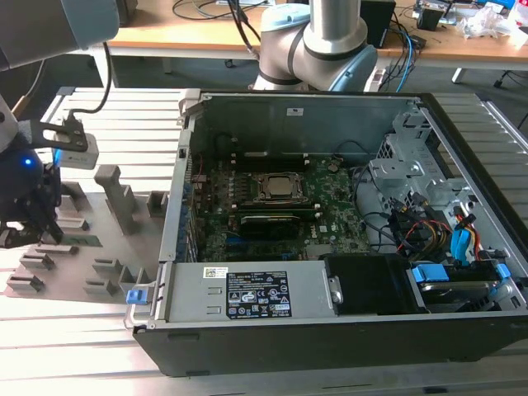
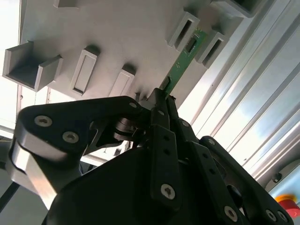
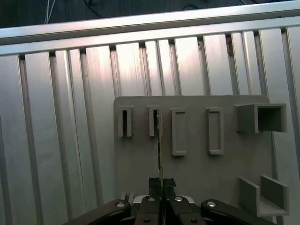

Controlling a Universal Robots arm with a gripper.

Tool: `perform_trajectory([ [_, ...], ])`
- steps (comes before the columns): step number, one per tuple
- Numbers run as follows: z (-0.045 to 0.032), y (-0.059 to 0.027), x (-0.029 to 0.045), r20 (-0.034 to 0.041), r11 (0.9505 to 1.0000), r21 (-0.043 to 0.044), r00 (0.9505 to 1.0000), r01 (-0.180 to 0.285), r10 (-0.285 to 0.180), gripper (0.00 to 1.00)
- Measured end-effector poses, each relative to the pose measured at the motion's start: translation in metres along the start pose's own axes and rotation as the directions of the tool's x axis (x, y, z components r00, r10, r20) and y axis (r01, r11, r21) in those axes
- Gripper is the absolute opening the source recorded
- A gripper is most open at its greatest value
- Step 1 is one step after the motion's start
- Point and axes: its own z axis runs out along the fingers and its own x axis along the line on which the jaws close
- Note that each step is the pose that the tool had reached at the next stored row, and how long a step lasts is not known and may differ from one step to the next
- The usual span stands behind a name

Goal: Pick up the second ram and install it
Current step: 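Pick up the second ram and move it above second insertion slot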

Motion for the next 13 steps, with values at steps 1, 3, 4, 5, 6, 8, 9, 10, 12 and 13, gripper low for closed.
perform_trajectory([
  [1, -0.0019, 0.0001, 0.0, -0.0001, 1.0, 0.0, 1.0, 0.0, 0.0, 0.14],
  [3, -0.0052, 0.0002, -0.0001, 0.0001, 1.0, 0.0, 1.0, 0.0, 0.0, 0.14],
  [4, -0.006, 0.0002, -0.0002, 0.0, 1.0, 0.0, 1.0, 0.0, 0.0, 0.14],
  [5, -0.0069, 0.0002, -0.0002, 0.0, 1.0, 0.0, 1.0, 0.0, 0.0, 0.14],
  [6, -0.0074, 0.0002, -0.0002, 0.0001, 1.0, 0.0001, 1.0, 0.0, 0.0, 0.14],
  [8, -0.0083, 0.0003, -0.0002, -0.0001, 1.0, -0.0001, 1.0, 0.0, 0.0, 0.14],
  [9, -0.0086, 0.0003, -0.0002, 0.0, 1.0, 0.0, 1.0, 0.0, 0.0, 0.14],
  [10, -0.01, 0.0003, -0.0002, -0.0001, 1.0, 0.0, 1.0, 0.0, 0.0, 0.14],
  [12, -0.0124, 0.0004, -0.0003, 0.0, 1.0, 0.0, 1.0, 0.0, 0.0, 0.14],
  [13, -0.0138, 0.0004, -0.0003, 0.0, 1.0, 0.0, 1.0, 0.0, 0.0, 0.14],
])
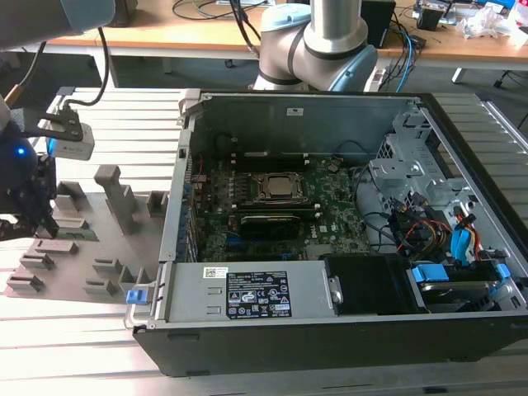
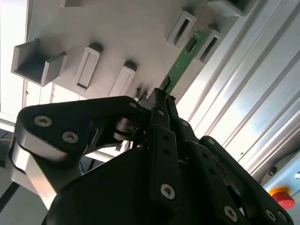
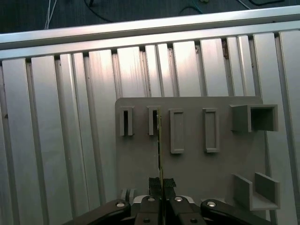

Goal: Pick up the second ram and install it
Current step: 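Pick up the second ram and move it above second insertion slot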

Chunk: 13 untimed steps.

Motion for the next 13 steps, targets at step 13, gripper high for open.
perform_trajectory([
  [13, -0.0252, 0.0008, -0.0006, 0.0, 1.0, 0.0, 1.0, 0.0, 0.0, 0.14],
])
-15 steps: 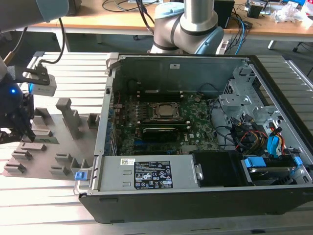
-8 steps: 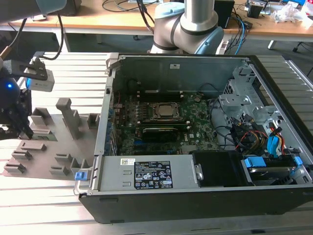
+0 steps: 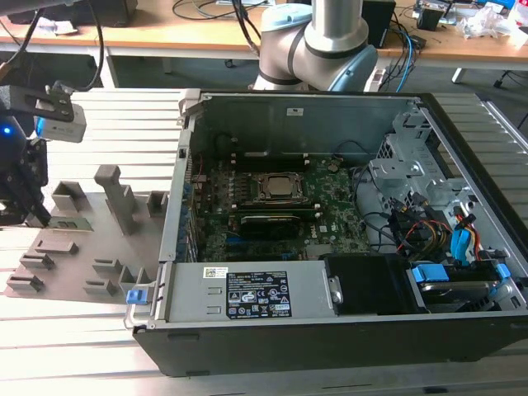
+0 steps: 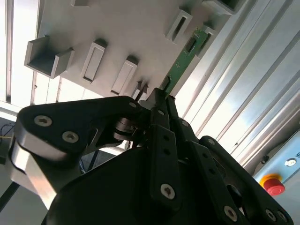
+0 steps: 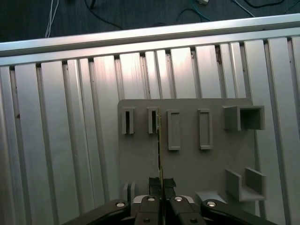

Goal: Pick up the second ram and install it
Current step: 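Pick up the second ram and move it above second insertion slot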

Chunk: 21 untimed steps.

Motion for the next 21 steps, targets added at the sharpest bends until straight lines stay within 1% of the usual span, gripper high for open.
perform_trajectory([
  [6, -0.008, 0.0003, -0.0002, 0.0, 1.0, 0.0, 1.0, 0.0, 0.0, 0.14],
  [8, -0.0123, 0.0004, -0.0003, 0.0001, 1.0, 0.0, 1.0, 0.0, 0.0, 0.14],
  [19, -0.0262, 0.0009, -0.0006, 0.0001, 1.0, 0.0, 1.0, 0.0, 0.0, 0.14],
  [20, -0.0292, 0.0009, -0.0007, 0.0001, 1.0, 0.0, 1.0, 0.0, 0.0, 0.14],
  [21, -0.0304, 0.001, -0.0007, 0.0001, 1.0, 0.0, 1.0, 0.0, 0.0, 0.14],
])
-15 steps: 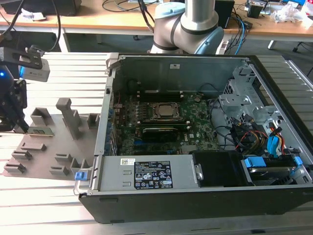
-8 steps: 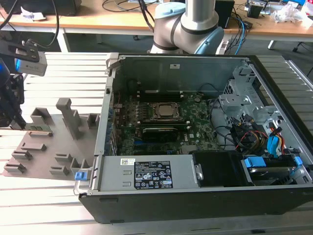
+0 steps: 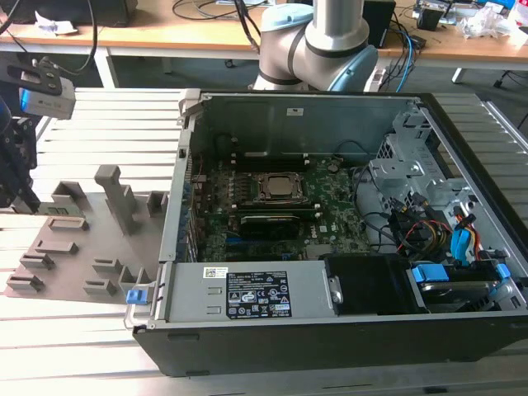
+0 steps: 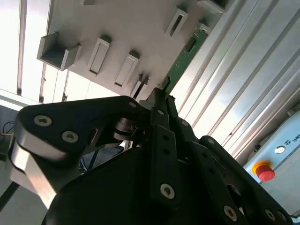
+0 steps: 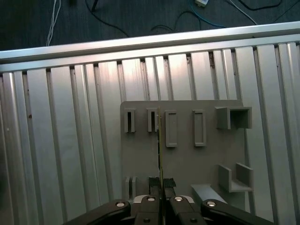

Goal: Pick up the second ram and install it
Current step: 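Pick up the second ram and move it above second insertion slot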

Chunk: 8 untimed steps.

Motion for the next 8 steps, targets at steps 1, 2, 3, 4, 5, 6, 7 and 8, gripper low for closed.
perform_trajectory([
  [1, -0.0013, 0.0, 0.0, 0.0, 1.0, 0.0, 1.0, 0.0, 0.0, 0.14],
  [2, -0.0033, 0.0001, -0.0001, -0.0001, 1.0, -0.0001, 1.0, 0.0, 0.0, 0.14],
  [3, -0.0055, 0.0002, -0.0001, 0.0, 1.0, 0.0, 1.0, 0.0, 0.0, 0.14],
  [4, -0.0076, 0.0002, -0.0002, -0.0001, 1.0, 0.0, 1.0, 0.0, 0.0, 0.14],
  [5, -0.0098, 0.0003, -0.0002, 0.0, 1.0, 0.0, 1.0, 0.0, 0.0, 0.14],
  [6, -0.0122, 0.0004, -0.0003, -0.0001, 1.0, -0.0001, 1.0, 0.0, 0.0, 0.14],
  [7, -0.0143, 0.0005, -0.0003, 0.0, 1.0, 0.0, 1.0, 0.0, 0.0, 0.14],
  [8, -0.0164, 0.0005, -0.0004, 0.0, 1.0, -0.0001, 1.0, 0.0, 0.0, 0.14],
])
